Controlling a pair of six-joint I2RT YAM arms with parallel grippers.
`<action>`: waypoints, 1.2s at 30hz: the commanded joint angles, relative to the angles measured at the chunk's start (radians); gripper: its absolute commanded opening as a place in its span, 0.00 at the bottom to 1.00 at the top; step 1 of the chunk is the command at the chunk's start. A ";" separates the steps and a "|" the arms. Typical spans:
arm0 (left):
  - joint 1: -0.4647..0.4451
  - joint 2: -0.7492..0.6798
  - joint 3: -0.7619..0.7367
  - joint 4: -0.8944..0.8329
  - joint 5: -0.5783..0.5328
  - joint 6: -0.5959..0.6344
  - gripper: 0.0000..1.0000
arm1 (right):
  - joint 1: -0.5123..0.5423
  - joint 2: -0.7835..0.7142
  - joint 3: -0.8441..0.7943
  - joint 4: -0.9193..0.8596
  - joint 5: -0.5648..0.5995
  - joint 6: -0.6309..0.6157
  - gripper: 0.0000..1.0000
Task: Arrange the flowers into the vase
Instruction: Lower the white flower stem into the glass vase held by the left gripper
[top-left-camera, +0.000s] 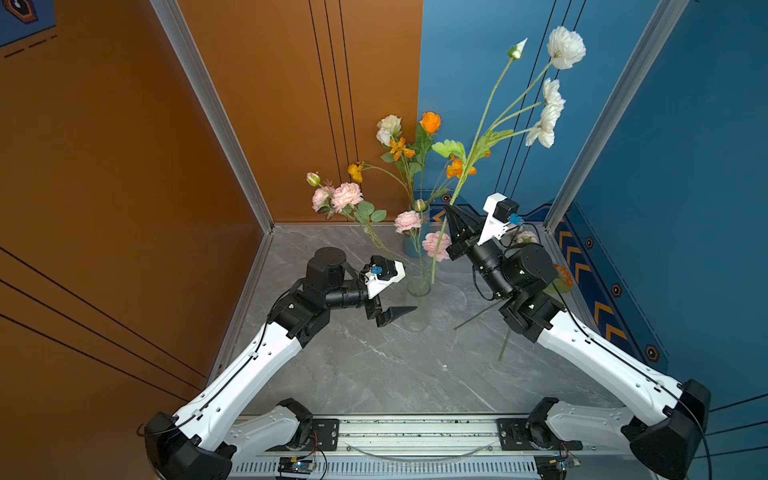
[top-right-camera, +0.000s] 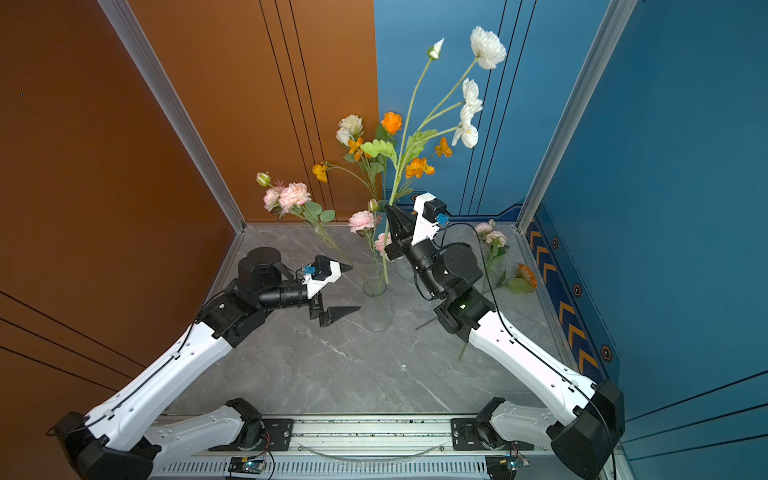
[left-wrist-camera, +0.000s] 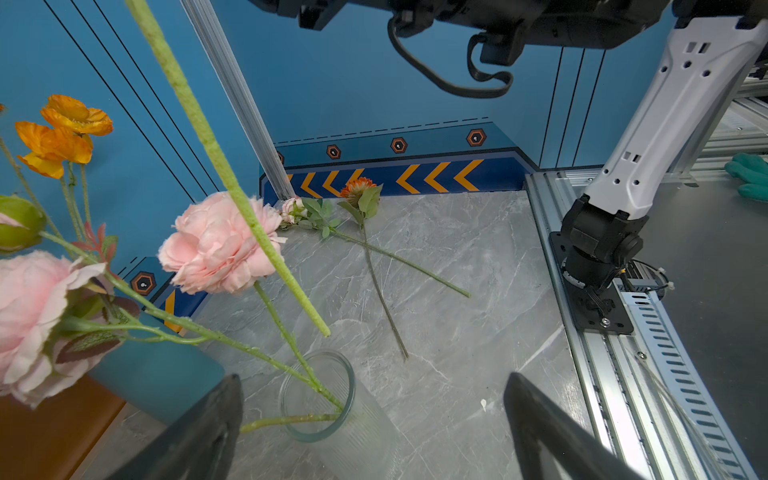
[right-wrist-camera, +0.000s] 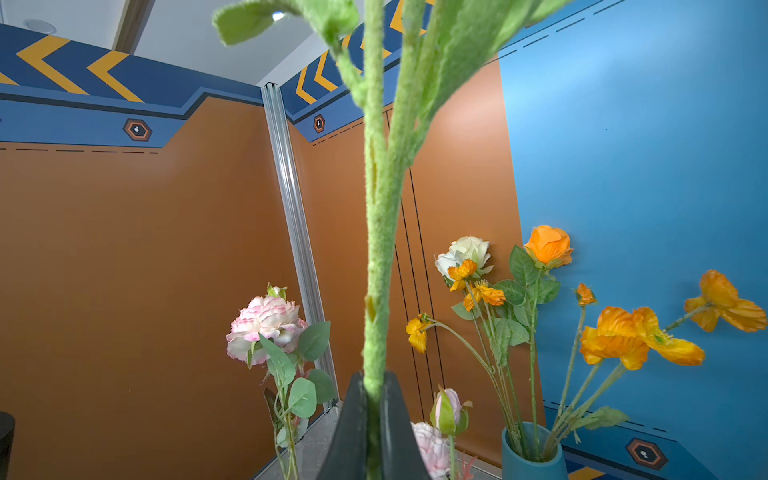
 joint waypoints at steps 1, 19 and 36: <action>0.008 -0.002 0.001 0.012 0.019 -0.008 0.98 | 0.023 0.019 0.015 0.099 0.011 0.033 0.00; 0.007 0.008 0.000 0.012 0.021 -0.007 0.98 | 0.034 0.112 -0.097 0.220 0.029 0.099 0.00; 0.011 0.008 -0.002 0.012 0.012 -0.005 0.98 | 0.098 0.104 -0.241 0.198 0.039 0.013 0.00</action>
